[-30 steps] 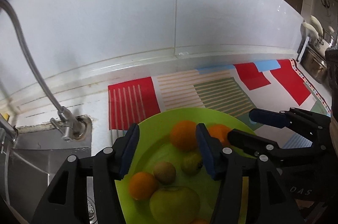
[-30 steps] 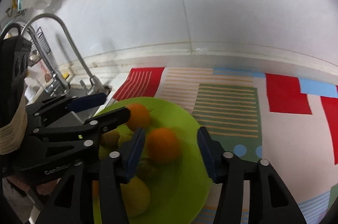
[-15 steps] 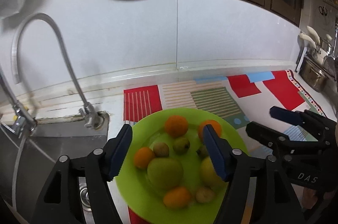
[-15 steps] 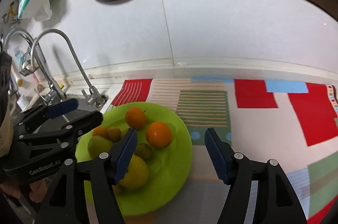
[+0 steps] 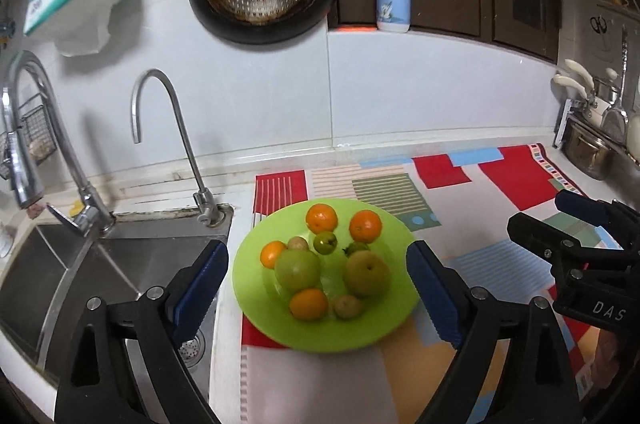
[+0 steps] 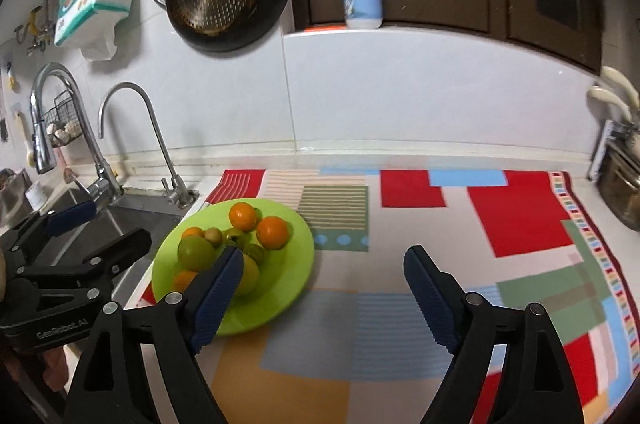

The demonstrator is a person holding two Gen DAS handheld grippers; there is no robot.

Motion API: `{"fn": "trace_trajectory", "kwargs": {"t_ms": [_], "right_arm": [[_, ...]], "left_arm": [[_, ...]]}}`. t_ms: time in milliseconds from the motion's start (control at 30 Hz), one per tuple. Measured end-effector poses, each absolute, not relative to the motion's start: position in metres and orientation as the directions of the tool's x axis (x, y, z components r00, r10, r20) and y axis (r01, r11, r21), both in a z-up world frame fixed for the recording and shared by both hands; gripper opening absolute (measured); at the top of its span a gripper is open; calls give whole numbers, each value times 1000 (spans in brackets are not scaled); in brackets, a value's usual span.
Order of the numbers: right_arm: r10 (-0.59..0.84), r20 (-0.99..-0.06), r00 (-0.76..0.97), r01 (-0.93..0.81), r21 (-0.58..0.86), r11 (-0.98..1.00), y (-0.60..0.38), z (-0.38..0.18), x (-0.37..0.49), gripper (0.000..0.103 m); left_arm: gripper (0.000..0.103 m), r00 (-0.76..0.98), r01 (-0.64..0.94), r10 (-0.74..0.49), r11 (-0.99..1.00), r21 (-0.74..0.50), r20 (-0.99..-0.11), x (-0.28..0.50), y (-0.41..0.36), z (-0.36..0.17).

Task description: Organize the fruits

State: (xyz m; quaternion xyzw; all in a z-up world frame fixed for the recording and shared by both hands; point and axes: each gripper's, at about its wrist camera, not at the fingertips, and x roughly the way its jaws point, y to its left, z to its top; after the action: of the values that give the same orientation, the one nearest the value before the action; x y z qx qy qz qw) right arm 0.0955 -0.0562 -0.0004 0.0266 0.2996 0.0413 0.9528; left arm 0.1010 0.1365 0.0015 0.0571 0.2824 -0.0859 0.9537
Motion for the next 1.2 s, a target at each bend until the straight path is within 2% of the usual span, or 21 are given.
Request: {"fn": "trace_trajectory", "kwargs": {"t_ms": [600, 1200], "right_arm": [[97, -491, 866, -82, 53, 995, -84, 28, -14, 86], [84, -479, 874, -69, 50, 996, -101, 37, -93, 86]], "left_arm": [[102, 875, 145, -97, 987, 66, -474, -12, 115, 33], [103, 888, 117, -71, 991, 73, -453, -90, 102, 41]]}}
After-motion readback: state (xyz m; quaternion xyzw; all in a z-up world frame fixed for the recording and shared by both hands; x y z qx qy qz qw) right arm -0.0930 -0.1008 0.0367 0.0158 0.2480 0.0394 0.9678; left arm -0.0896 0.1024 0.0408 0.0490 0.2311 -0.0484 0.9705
